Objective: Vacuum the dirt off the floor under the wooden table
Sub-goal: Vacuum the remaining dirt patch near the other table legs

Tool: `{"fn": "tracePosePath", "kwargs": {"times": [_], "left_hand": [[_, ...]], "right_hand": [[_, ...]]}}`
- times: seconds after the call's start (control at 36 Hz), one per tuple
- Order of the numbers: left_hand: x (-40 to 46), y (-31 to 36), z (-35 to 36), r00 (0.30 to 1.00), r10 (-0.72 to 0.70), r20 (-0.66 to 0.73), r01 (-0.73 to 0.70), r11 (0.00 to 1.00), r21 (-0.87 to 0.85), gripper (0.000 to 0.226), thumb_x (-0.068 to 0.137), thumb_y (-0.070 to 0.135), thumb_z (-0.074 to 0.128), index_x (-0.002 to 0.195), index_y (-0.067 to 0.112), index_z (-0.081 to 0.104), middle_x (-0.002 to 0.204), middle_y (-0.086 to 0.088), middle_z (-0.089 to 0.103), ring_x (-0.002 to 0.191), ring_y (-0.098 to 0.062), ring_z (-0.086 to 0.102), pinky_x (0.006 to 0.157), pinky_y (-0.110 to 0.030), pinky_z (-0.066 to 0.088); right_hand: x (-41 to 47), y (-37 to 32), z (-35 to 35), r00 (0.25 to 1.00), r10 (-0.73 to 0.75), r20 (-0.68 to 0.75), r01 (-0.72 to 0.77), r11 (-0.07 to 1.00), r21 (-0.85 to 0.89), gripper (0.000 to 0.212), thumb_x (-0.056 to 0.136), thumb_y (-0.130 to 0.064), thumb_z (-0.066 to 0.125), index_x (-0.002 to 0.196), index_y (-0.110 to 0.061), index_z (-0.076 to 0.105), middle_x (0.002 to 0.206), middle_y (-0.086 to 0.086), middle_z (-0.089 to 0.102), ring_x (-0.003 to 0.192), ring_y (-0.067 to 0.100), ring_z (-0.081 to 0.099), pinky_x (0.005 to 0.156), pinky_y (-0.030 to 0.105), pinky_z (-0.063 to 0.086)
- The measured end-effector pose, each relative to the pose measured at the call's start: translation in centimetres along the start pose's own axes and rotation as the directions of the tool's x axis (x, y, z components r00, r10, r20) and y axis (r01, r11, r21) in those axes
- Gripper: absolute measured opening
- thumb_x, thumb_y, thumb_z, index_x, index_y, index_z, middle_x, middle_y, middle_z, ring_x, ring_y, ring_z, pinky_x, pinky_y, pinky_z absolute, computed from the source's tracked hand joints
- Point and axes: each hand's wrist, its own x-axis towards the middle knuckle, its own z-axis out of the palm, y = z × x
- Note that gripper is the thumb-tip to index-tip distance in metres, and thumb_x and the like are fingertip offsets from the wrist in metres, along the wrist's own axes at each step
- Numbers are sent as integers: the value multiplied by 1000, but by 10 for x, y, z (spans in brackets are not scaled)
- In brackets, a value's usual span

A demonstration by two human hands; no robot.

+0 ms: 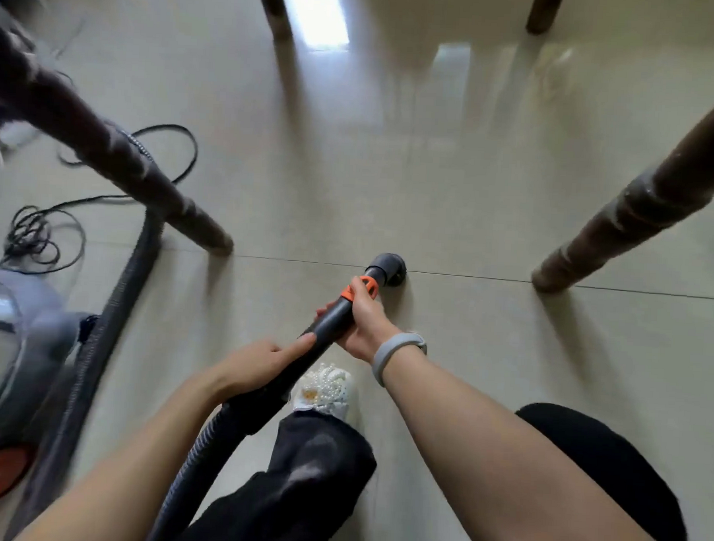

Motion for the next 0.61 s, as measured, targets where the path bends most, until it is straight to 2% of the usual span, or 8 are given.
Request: {"fn": "tracePosePath", "kwargs": {"times": [0.08, 0.17, 0.22, 0.33, 0.42, 0.5, 0.56, 0.61], "left_hand": [[-13, -19, -5, 996, -62, -71, 52, 989, -138, 67, 90, 65, 37, 67, 8, 62, 60, -9, 68, 56, -20, 67, 61, -26, 53], [-17, -41, -7, 982, -107, -154, 81, 983, -166, 68, 89, 68, 36, 69, 9, 64, 68, -10, 72, 62, -22, 69, 72, -31, 56], [-16, -57, -8, 973, -128, -194, 85, 973, -216, 68, 87, 70, 36, 68, 10, 63, 70, -11, 72, 68, -27, 71, 76, -35, 56], [-7, -85, -19, 941, -198, -276, 101, 939, -328, 66, 84, 73, 40, 64, 14, 60, 62, -8, 69, 67, -29, 69, 78, -40, 55], [3, -96, -26, 920, -221, -323, 95, 927, -363, 64, 84, 72, 41, 62, 14, 58, 62, -8, 69, 63, -25, 66, 73, -35, 54], [19, -95, -30, 914, -198, -354, 65, 933, -354, 64, 84, 73, 39, 61, 16, 58, 62, -5, 69, 64, -22, 66, 66, -31, 49], [29, -87, -33, 921, -166, -353, 29, 931, -363, 62, 86, 71, 39, 60, 17, 57, 56, 1, 67, 59, -15, 64, 59, -27, 45], [38, -77, -37, 933, -125, -336, -15, 923, -385, 59, 87, 68, 40, 62, 17, 58, 58, 3, 67, 59, -13, 63, 59, -25, 45]], "right_hand": [[5, 12, 29, 997, 54, 61, -47, 993, -113, 32, 97, -37, 49, 88, -8, 42, 69, 11, 49, 60, 25, 54, 65, 40, 50], [14, 27, 56, 991, 91, 98, -64, 967, -247, 34, 96, -39, 51, 104, -8, 42, 71, 11, 51, 59, 26, 57, 62, 38, 50], [19, 36, 74, 985, 127, 114, -83, 941, -329, 36, 96, -40, 50, 108, -7, 41, 74, 12, 52, 62, 25, 57, 62, 39, 51], [32, 49, 104, 973, 156, 170, -74, 909, -409, 36, 97, -39, 49, 109, -6, 39, 75, 12, 51, 64, 23, 55, 77, 39, 50], [40, 59, 122, 975, 114, 190, -21, 901, -433, 32, 96, -29, 54, 112, -5, 40, 70, 12, 51, 61, 23, 54, 66, 37, 51], [52, 61, 133, 990, 2, 144, 61, 900, -432, 35, 93, -24, 58, 117, -6, 40, 73, 11, 49, 55, 22, 54, 56, 34, 50], [60, 51, 135, 992, -50, 119, 98, 891, -444, 31, 93, -26, 58, 110, -6, 41, 72, 10, 49, 54, 21, 54, 55, 33, 50], [67, 36, 134, 991, -93, 95, 125, 893, -431, 28, 94, -27, 57, 104, -5, 41, 69, 9, 49, 54, 21, 53, 56, 33, 50]]}}
